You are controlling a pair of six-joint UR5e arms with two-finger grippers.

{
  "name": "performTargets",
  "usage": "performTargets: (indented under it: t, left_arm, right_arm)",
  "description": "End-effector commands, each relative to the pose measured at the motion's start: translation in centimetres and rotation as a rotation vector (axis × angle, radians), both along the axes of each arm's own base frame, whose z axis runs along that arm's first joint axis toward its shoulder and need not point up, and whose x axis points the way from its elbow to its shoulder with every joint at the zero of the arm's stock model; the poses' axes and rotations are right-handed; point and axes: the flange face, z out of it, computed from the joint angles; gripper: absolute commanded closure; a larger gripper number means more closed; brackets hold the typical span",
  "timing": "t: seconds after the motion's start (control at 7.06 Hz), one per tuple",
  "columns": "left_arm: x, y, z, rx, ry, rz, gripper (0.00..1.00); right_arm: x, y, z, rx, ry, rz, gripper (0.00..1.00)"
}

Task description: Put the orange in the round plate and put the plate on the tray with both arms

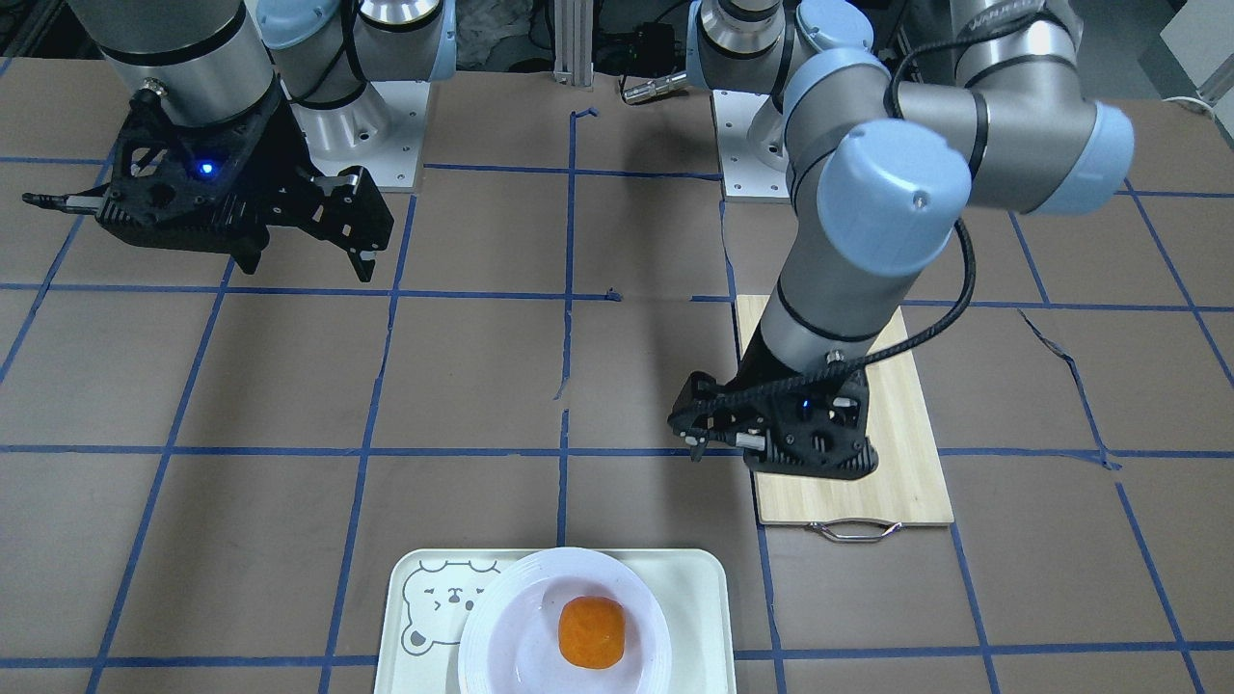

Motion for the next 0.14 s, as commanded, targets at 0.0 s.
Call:
performTargets:
  t: [0.0]
  left_arm:
    - [-4.94,-3.0,-6.74,-0.055,0.023,0.006,0.0]
  right_arm:
    - [0.01,0.42,0.25,-0.018,0.003,0.034,0.0]
